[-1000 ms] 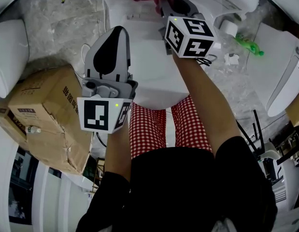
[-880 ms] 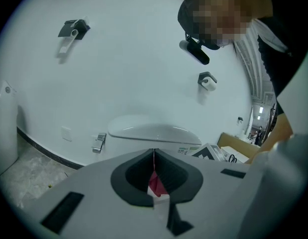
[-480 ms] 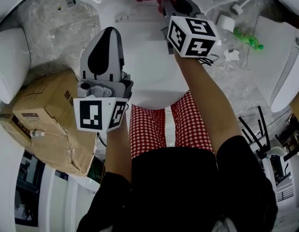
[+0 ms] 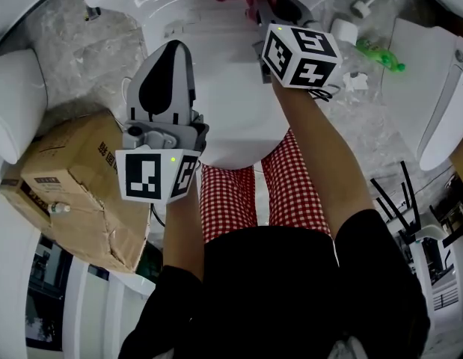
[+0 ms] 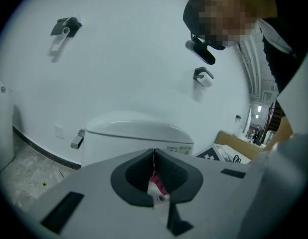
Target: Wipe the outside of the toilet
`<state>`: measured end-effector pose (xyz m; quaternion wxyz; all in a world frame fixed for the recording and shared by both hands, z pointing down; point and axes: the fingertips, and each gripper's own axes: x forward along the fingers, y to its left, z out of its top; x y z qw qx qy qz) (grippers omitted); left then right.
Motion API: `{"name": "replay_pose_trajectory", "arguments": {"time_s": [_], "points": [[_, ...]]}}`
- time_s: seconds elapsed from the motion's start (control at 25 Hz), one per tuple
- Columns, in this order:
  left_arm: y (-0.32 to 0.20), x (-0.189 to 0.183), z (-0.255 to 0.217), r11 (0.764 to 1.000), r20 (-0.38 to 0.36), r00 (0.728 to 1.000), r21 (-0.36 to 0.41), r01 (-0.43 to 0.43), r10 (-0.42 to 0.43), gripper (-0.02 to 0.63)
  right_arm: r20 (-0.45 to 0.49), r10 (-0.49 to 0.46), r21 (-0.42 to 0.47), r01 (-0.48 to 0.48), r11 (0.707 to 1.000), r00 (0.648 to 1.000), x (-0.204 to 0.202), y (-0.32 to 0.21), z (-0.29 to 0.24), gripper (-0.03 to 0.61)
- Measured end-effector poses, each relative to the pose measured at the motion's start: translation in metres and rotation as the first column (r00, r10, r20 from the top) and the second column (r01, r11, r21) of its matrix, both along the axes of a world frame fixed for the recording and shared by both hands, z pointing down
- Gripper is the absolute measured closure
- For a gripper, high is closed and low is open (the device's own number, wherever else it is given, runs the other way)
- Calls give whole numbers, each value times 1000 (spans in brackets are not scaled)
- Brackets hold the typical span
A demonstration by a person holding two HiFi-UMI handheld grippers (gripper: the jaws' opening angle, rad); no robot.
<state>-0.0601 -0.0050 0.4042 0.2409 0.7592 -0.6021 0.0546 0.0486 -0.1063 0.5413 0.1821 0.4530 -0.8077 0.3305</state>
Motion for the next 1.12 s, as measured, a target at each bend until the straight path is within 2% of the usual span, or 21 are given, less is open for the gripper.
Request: {"name": "replay_pose_trajectory", "arguments": {"time_s": [0.6,0.84,1.12], "points": [[-11,32,0,999,-12,999,9,-34,34,603,10,52,-17,-52,999,999,43,-1,2,523],[-9,41,-1,999,6,999,8,-51,51,603,19,87,-18,-87,996,996,61,1,1,523],[-4,50,-4,998,1,998,17,-67,67,603,-39,107,14,-106,994,993,83,6,0,523]]}}
